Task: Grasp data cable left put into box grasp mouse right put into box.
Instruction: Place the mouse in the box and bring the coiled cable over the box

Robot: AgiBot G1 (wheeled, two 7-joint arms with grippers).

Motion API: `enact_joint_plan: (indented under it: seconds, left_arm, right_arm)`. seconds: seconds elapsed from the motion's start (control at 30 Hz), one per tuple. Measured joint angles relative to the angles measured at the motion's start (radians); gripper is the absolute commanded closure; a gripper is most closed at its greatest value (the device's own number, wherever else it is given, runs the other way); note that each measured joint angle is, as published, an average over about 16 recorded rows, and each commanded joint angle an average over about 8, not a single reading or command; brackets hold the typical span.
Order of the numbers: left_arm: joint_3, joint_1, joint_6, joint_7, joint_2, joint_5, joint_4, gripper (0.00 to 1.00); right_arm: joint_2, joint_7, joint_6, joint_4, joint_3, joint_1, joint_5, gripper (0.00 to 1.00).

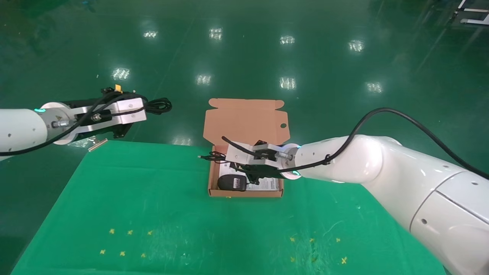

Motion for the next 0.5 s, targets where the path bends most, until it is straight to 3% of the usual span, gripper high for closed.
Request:
enact_joint_plan:
  seconds: [0.5]
  left_arm:
    - [0.017, 0.035, -0.019, 0.011, 0.039, -0.020, 0.010, 1.00]
  right_arm:
    - [0.065, 0.022, 0.011, 0.067, -0.010, 0.006, -0.004, 0.00]
